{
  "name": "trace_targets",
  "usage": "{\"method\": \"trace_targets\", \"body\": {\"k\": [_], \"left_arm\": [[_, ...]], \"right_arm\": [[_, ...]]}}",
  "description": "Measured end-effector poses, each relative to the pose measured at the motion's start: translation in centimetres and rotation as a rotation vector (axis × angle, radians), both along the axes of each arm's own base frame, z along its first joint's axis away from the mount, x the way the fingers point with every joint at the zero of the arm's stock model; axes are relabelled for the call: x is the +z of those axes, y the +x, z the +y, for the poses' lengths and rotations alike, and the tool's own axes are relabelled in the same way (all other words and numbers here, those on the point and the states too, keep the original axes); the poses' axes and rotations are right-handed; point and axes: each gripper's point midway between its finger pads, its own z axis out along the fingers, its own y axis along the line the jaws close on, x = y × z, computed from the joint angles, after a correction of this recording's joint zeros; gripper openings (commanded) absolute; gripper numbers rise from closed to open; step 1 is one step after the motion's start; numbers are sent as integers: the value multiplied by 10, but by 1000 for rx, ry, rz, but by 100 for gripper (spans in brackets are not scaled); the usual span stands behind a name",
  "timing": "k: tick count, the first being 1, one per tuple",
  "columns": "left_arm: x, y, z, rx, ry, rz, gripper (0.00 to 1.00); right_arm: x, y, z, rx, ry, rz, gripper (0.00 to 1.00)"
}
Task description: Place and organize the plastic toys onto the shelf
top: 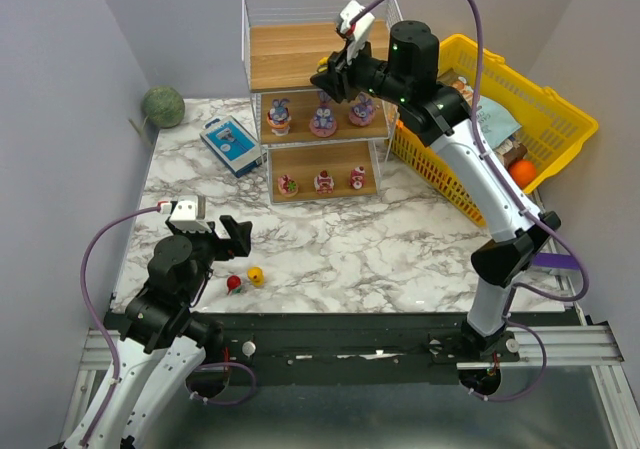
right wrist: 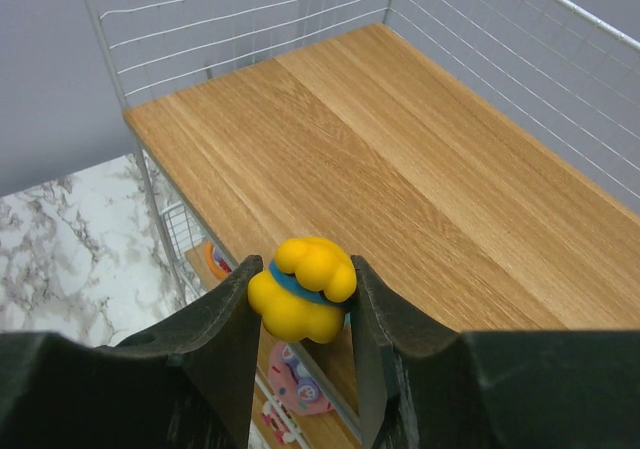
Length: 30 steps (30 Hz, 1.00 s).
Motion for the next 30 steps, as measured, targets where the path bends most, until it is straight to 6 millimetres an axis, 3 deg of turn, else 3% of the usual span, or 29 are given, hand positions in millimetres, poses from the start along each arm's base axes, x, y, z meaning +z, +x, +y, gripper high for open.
{"method": "trace_targets", "body": {"k": [13, 18, 30], "left_arm": [[0, 0, 0, 0, 0, 0, 99], [0, 0, 0, 0, 0, 0, 99], [0, 0, 0, 0, 0, 0, 99]], "right_arm": [[12, 13, -3, -52, 92, 72, 1], [-1, 24, -2, -96, 100, 132, 2], [-2, 27, -6, -150, 127, 199, 24]]}}
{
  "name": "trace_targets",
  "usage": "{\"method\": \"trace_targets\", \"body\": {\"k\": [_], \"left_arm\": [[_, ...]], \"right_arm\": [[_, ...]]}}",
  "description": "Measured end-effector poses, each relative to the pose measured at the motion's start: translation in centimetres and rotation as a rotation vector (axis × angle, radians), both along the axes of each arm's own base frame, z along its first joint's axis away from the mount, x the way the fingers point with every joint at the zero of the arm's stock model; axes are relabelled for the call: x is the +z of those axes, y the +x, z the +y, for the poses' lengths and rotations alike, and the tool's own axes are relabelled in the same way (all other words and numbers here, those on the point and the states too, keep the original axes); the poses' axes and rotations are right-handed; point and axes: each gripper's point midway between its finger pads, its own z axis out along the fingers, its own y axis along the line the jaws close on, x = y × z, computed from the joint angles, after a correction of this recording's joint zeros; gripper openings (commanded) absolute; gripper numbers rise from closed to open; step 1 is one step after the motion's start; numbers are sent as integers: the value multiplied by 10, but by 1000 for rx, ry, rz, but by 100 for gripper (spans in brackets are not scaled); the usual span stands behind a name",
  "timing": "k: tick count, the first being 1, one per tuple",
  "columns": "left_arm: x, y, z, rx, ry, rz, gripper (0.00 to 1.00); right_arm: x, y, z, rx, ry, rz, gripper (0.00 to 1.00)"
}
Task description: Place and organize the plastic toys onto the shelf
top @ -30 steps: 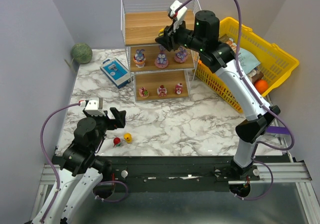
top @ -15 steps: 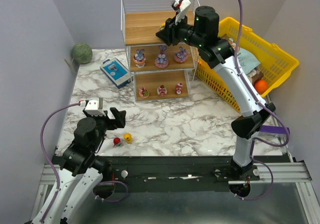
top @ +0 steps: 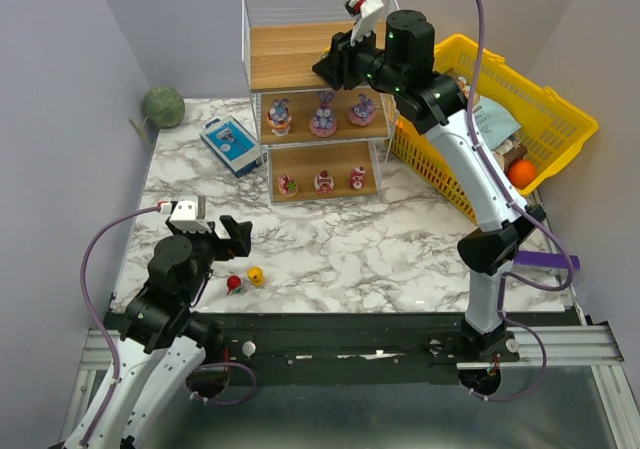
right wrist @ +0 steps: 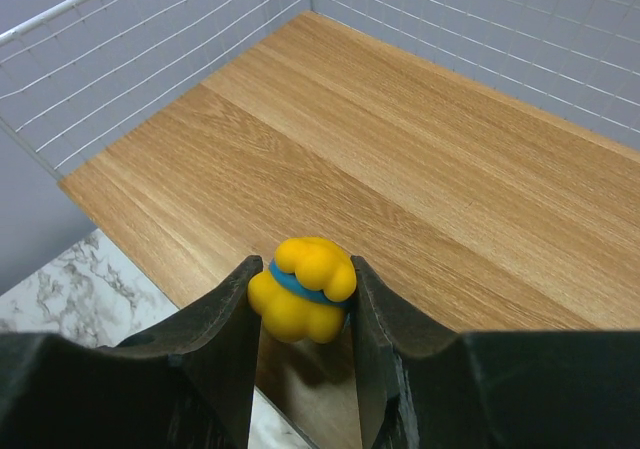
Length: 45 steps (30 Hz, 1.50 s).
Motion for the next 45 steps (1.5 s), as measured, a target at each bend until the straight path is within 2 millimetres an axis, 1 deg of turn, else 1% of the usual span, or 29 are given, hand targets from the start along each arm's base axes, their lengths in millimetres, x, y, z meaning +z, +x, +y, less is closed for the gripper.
{"method": "trace_targets", "body": {"k": [1, 12, 21, 24, 25, 27, 28, 31, 32, 34, 45], "left_arm": [[0, 0, 0, 0, 0, 0, 99], [0, 0, 0, 0, 0, 0, 99], [0, 0, 0, 0, 0, 0, 99], [0, 0, 0, 0, 0, 0, 99], [0, 0, 0, 0, 0, 0, 99], [0, 0, 0, 0, 0, 0, 99], [0, 0, 0, 0, 0, 0, 99], [0, 0, 0, 0, 0, 0, 99], [0, 0, 0, 0, 0, 0, 99], [0, 0, 0, 0, 0, 0, 99], [0, 0, 0, 0, 0, 0, 99]], "right_arm": [[0, 0, 0, 0, -1, 2, 27], [-1, 0, -2, -6, -17, 3, 31], [-2, 7, 4, 9, -10, -52, 34], [-3, 8, 4, 9, -10, -52, 37], [-3, 8, 5, 8, -9, -54, 41], [-3, 8, 5, 8, -8, -55, 44], [-2, 8, 5, 8, -8, -56, 48], [-5, 9, 5, 9, -15, -56, 57], [-9, 9, 5, 9, -19, -48, 59], [-8, 11, 6, 9, -14, -59, 62], [-8, 9, 2, 1, -6, -70, 73]]}}
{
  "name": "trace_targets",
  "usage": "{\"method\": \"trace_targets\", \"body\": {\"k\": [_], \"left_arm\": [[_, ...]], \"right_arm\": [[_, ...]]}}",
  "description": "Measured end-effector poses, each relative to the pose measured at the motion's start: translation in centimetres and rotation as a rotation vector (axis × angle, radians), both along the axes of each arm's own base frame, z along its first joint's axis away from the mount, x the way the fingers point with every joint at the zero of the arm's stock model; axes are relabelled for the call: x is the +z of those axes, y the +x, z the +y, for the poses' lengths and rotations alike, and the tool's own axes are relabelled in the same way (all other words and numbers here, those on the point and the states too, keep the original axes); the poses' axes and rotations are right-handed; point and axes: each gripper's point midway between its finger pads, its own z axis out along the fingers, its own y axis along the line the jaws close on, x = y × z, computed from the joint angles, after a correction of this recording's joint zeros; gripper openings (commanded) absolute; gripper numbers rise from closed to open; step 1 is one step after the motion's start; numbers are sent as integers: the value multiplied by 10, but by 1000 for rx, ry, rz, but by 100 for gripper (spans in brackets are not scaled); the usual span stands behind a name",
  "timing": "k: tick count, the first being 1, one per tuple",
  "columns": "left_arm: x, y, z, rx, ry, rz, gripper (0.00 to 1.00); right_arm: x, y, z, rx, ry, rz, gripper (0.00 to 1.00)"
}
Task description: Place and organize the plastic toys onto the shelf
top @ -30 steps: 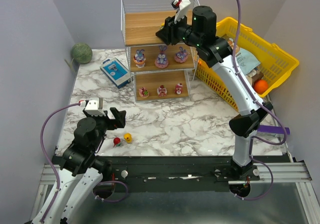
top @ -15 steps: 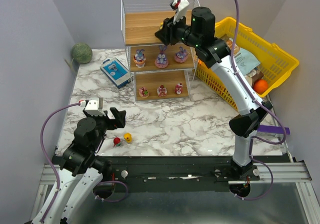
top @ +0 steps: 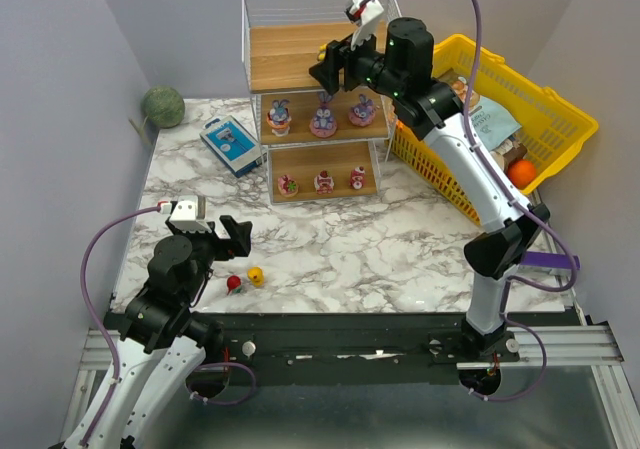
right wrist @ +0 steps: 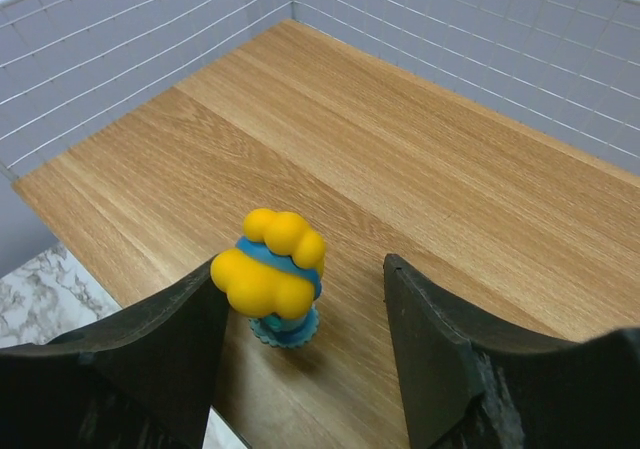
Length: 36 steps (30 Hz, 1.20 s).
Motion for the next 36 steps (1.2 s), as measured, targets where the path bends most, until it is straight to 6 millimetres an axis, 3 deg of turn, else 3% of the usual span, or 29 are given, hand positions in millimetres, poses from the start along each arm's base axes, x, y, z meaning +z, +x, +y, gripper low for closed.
{"method": "trace_targets", "body": {"k": [6, 12, 24, 31, 36], "left_arm": [[0, 0, 0, 0, 0, 0, 99], [0, 0, 0, 0, 0, 0, 99], [0, 0, 0, 0, -1, -2, 99], [1, 0, 0, 0, -2, -3, 99], [2, -1, 0, 0, -4, -9, 99]], "right_arm": [[0, -8, -5, 10, -5, -9, 77], [4, -35, -11, 80, -14, -34, 78], [27, -66, -28, 95, 9, -86, 75], [31, -87, -59, -7, 76, -52, 75], [8, -122, -89, -60, 137, 10, 75]]}}
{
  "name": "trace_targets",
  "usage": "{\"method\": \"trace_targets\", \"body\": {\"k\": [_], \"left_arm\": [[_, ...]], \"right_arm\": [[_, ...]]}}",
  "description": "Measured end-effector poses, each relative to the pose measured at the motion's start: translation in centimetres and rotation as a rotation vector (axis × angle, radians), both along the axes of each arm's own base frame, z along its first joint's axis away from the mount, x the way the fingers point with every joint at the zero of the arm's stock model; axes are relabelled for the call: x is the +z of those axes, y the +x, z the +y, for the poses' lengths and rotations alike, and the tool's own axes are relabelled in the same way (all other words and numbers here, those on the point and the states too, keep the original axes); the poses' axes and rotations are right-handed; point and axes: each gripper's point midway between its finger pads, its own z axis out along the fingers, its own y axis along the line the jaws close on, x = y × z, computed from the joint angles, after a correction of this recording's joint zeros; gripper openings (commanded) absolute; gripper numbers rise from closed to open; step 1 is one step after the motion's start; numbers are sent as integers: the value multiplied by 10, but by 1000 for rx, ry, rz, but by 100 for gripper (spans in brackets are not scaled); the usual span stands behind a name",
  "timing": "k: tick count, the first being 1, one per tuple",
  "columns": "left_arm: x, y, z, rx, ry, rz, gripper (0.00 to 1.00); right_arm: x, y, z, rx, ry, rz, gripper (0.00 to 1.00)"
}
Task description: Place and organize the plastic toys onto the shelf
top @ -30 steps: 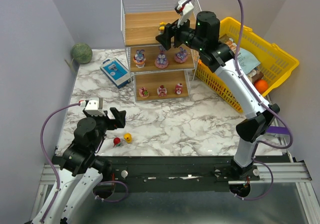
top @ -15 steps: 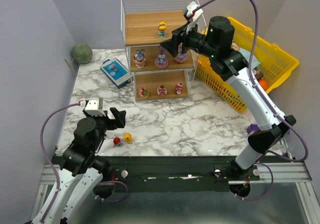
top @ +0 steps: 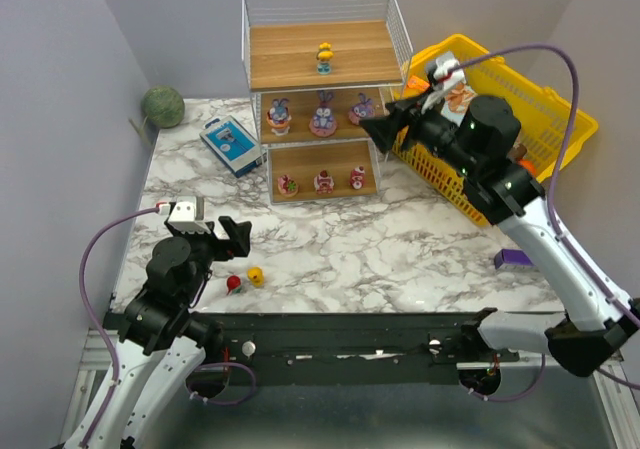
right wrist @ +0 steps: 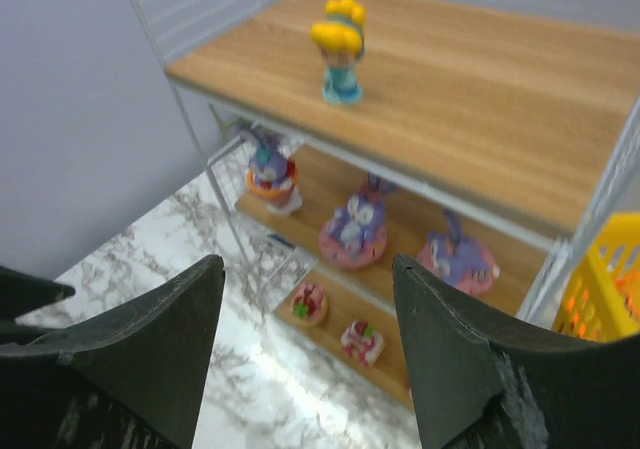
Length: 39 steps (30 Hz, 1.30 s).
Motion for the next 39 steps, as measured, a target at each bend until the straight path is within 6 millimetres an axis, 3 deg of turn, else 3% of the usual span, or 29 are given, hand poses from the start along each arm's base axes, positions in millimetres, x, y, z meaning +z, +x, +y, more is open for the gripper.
{"method": "trace_targets", "body": {"k": [3, 7, 11, 16, 17, 19, 23, 28, 35, 39], "left_arm": [[1, -1, 0, 0, -3, -7, 99], [3, -1, 1, 0, -5, -11, 99], [4, -2, 1, 0, -8, -18, 99], [9, -5, 2, 1, -18, -39, 99], [9, -5, 3, 1, -19, -43, 99], [10, -6, 3, 1, -22, -48, 99], [10, -6, 3, 1, -22, -48, 99], [10, -6, 3, 1, -21, -47, 99], [9, -5, 3, 1, -19, -44, 99], [8, -5, 2, 1, -17, -38, 99]], "right_arm": [[-31, -21, -9, 2, 23, 34, 75], [-96, -49, -2, 41, 1, 106, 76], [-165, -81, 23, 99, -45, 182, 77], [-231, -110, 53, 159, -74, 245, 80], [-243, -115, 60, 167, -85, 249, 89], [-265, -130, 78, 194, -114, 252, 91], [-296, -159, 114, 230, -164, 230, 92], [-320, -183, 146, 242, -151, 187, 92], [-366, -204, 180, 240, -165, 169, 88], [-381, -206, 198, 220, -153, 164, 86]]}}
